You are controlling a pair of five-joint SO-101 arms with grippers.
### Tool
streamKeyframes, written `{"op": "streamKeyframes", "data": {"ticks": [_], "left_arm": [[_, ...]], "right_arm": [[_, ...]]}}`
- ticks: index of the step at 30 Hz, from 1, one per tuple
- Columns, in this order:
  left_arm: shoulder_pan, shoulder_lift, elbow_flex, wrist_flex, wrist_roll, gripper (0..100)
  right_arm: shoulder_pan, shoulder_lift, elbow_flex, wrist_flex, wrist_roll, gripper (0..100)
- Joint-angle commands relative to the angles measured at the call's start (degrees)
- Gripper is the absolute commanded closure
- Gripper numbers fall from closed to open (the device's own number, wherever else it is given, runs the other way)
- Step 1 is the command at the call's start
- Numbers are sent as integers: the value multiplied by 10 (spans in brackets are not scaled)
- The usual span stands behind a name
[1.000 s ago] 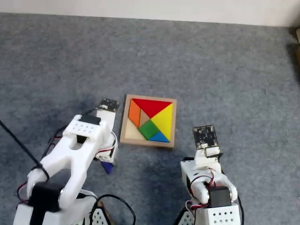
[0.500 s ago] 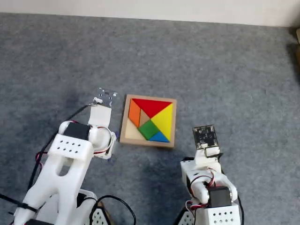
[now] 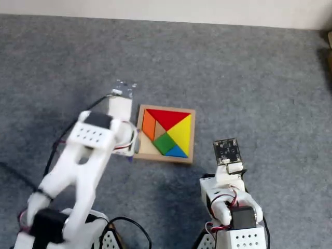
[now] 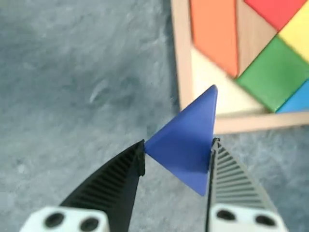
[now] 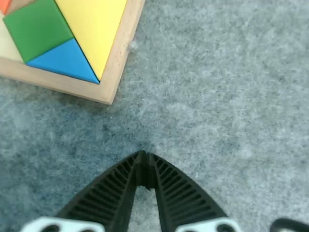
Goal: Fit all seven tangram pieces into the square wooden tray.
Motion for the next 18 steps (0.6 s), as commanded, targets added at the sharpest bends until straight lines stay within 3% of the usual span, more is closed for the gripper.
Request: {"op": "streamKeyframes", "data": {"ticks": [1, 9, 14, 18], "left_arm": [[44, 61, -58, -40, 51, 821], [83, 103, -79, -103, 165, 816], [82, 103, -77, -101, 211, 687], [82, 99, -76, -99, 212, 691]], "right_arm": [[7, -7, 65, 4, -2, 993], [7, -7, 65, 4, -2, 993], [7, -7, 65, 4, -2, 993], [7, -7, 65, 4, -2, 993]]}}
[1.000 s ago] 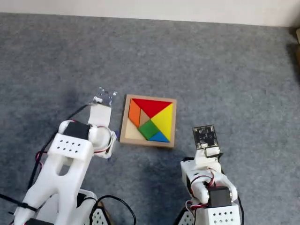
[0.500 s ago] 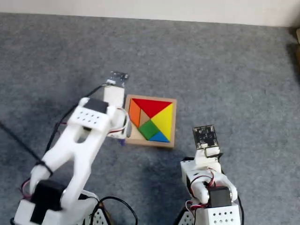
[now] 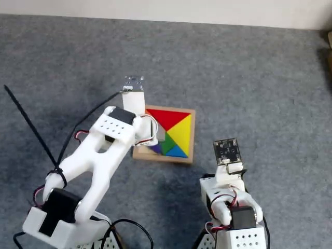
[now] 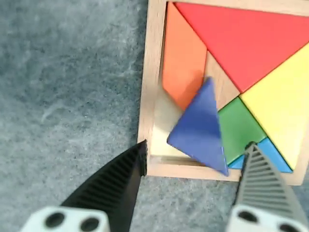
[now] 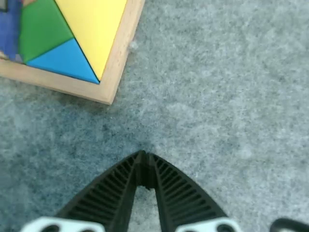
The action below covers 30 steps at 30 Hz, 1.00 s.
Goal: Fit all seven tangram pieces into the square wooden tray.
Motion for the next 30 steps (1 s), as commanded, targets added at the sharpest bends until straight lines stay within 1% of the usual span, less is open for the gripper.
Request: {"op": "streamKeyframes", "data": {"ticks": [1, 3, 5, 7, 9, 12, 15, 19, 21, 23, 24, 25, 30], "left_arm": [[11, -8, -29, -1, 8, 694], [9, -9, -41, 9, 2, 699], [9, -9, -59, 11, -32, 717], [9, -8, -75, 7, -61, 758], [9, -3, -90, 6, -75, 804], [9, -2, -90, 0, -76, 839], [7, -7, -65, -18, -77, 842], [-19, -9, -58, -19, -78, 845], [-38, -9, -55, -19, -99, 890], [-54, -9, -53, -21, -118, 979], [-62, -9, -52, -20, -120, 1000], [-68, -9, -51, -19, -121, 984], [-87, -9, -29, -23, -121, 995]], "right_arm": [[7, -7, 65, 4, -2, 993], [7, -7, 65, 4, -2, 993], [7, -7, 65, 4, -2, 993], [7, -7, 65, 4, -2, 993], [7, -7, 65, 4, -2, 993], [7, -7, 65, 4, -2, 993], [7, -7, 65, 4, -2, 993], [7, -7, 65, 4, -2, 993], [7, -7, 65, 4, -2, 993], [7, -7, 65, 4, -2, 993], [7, -7, 65, 4, -2, 993], [7, -7, 65, 4, -2, 993], [7, -7, 65, 4, -2, 993]]}}
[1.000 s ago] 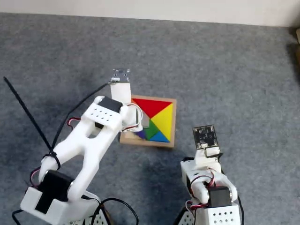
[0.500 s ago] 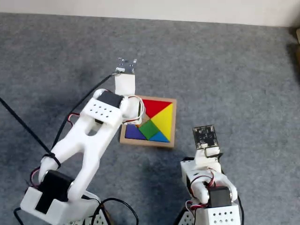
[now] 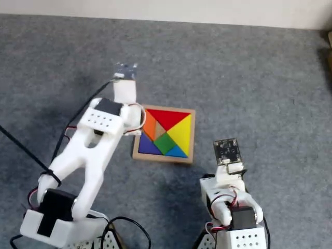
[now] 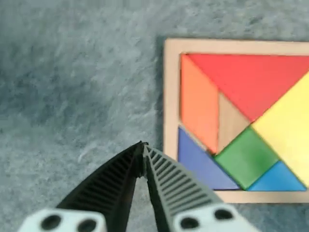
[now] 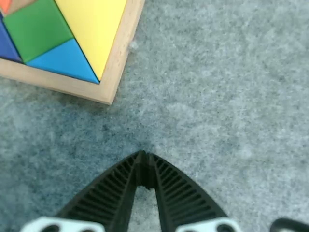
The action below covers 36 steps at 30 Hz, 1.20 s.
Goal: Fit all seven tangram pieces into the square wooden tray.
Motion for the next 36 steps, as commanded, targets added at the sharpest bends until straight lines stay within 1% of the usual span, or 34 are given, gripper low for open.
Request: {"op": "streamKeyframes", "data": {"ticks": [1, 4, 8, 11, 16, 21, 26, 28, 33, 36], "left_arm": [[-18, -9, 12, -11, -6, 995], [-20, -35, 43, -41, -6, 995], [-21, -130, 126, -108, -7, 995], [-26, -197, 179, -138, -8, 995], [-45, -263, 221, -148, -7, 995], [-44, -313, 254, -148, -9, 995], [-44, -392, 298, -156, -7, 995], [-44, -422, 328, -185, -8, 995], [-46, -485, 429, -312, -10, 995], [-44, -524, 478, -369, -10, 995]], "right_arm": [[7, -7, 65, 4, -2, 993], [7, -7, 65, 4, -2, 993], [7, -7, 65, 4, -2, 993], [7, -7, 65, 4, -2, 993], [7, -7, 65, 4, -2, 993], [7, -7, 65, 4, -2, 993], [7, -7, 65, 4, -2, 993], [7, -7, 65, 4, -2, 993], [7, -7, 65, 4, -2, 993], [7, -7, 65, 4, -2, 993]]}}
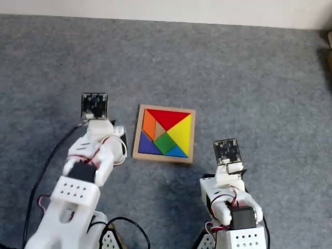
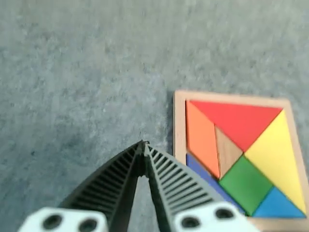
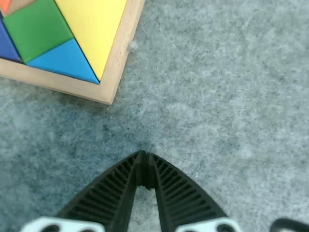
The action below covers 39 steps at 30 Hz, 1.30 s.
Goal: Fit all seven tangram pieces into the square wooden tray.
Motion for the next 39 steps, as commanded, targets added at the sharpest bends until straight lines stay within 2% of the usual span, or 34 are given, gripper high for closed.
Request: {"op": "streamKeyframes", "data": {"ticks": [1, 10, 22, 28, 34, 39], "left_arm": [[-7, -65, 54, -91, -4, 995], [-7, -166, 143, -169, -5, 995], [-11, -350, 240, -171, -5, 995], [-31, -423, 239, -22, -5, 994], [-89, -495, 235, 144, -5, 994], [-104, -500, 235, 235, -5, 993]], "right_arm": [[7, -7, 65, 4, -2, 993], [7, -7, 65, 4, -2, 993], [7, -7, 65, 4, -2, 993], [7, -7, 65, 4, -2, 993], [7, -7, 65, 4, -2, 993], [7, -7, 65, 4, -2, 993]]}}
